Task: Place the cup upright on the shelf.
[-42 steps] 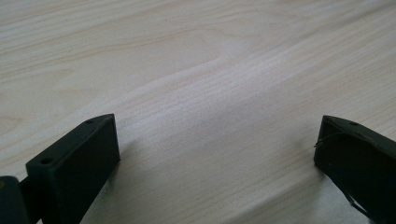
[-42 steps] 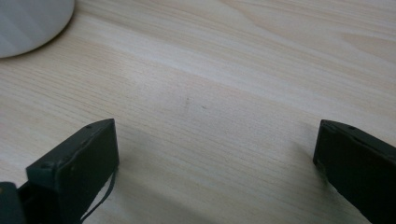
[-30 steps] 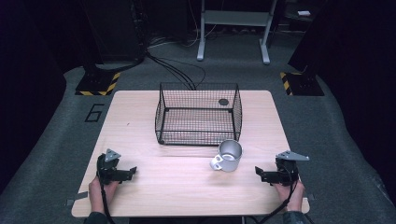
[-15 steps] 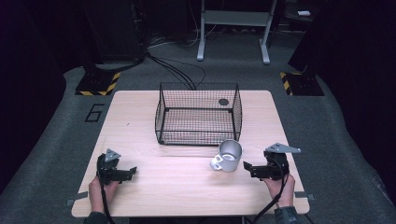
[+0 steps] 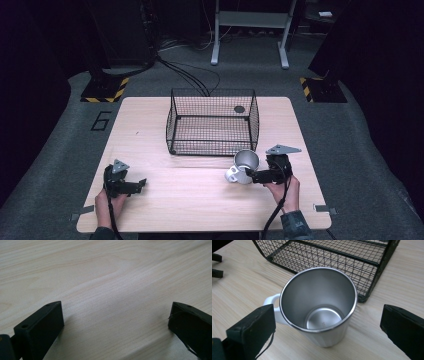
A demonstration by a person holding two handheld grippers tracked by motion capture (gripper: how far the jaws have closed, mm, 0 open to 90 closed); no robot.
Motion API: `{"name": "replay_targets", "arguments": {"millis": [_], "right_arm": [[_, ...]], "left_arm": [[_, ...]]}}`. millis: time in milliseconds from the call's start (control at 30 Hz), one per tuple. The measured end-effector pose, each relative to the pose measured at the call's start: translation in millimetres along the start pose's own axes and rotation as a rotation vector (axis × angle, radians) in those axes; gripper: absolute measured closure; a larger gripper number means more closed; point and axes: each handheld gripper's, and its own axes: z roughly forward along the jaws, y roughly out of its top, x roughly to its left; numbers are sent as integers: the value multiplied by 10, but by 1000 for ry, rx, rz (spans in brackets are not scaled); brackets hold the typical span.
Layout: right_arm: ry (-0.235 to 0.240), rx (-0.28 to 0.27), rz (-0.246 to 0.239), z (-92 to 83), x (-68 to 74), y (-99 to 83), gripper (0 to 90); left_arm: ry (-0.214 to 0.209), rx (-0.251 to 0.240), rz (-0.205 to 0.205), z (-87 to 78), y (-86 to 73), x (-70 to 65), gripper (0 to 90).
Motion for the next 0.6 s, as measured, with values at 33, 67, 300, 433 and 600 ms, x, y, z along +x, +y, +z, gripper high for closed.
{"name": "replay_targets", "arguments": {"millis": [33, 67, 300, 433, 600], "right_arm": [[4, 5, -4, 14, 4, 11, 0], [8, 8, -7, 36, 9, 25, 0], [4, 17, -12, 120, 56, 85, 0], [6, 22, -16, 168, 70, 105, 0], [-4, 40, -17, 232, 109, 130, 0]], "left_arm": [[-4, 10, 3, -7, 4, 3, 0], [0, 2, 0, -1, 1, 0, 0], [-4, 9, 3, -7, 4, 4, 0], [-3, 7, 2, -5, 3, 3, 0], [3, 2, 0, -1, 1, -1, 0]]}}
